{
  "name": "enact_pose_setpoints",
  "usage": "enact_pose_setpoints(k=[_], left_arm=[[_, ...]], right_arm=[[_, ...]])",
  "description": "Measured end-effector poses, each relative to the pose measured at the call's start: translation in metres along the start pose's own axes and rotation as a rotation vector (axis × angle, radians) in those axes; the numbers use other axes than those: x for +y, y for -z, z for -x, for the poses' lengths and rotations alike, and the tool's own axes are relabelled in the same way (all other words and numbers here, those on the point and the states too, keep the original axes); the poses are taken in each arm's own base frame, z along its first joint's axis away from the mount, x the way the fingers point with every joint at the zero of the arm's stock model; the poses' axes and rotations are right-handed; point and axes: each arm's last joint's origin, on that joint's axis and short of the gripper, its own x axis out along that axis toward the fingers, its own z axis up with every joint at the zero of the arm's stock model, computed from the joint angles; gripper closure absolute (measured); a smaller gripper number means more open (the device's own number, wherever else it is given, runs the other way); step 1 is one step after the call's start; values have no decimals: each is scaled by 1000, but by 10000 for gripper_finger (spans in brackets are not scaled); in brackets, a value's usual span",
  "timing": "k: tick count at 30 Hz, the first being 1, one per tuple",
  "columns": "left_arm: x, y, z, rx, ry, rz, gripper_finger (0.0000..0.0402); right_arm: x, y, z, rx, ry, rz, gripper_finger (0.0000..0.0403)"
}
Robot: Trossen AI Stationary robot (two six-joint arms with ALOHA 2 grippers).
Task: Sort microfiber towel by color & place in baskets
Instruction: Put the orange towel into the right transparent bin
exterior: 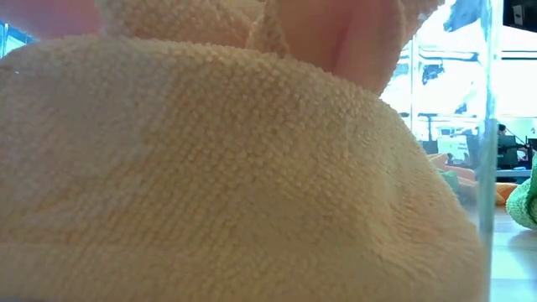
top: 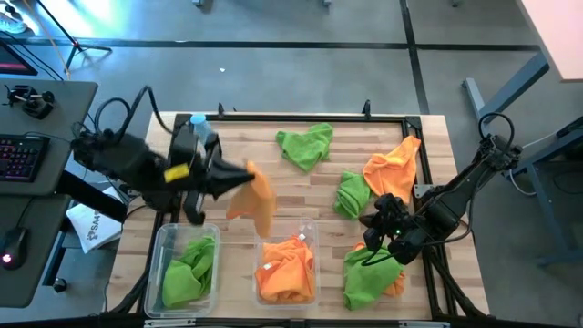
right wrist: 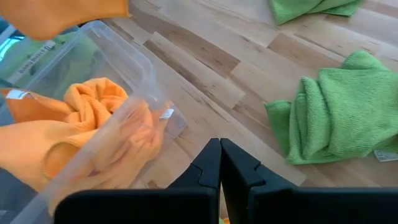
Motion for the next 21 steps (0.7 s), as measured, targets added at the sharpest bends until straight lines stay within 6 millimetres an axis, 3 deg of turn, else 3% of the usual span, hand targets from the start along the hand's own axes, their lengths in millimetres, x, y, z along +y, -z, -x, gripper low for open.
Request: enact_pose_setpoints(k=[10, 16, 21], left_arm=[[-55, 3, 2, 26, 77, -63, 401], [-64, 20, 2, 110, 8, -84, 401], [-59, 45, -8, 233, -99, -140, 401]], right_arm=[[9, 14, -18, -4, 53, 17, 402], [20, 28, -33, 78, 45, 11, 402], [25, 31, -36, 99, 17, -10, 402]])
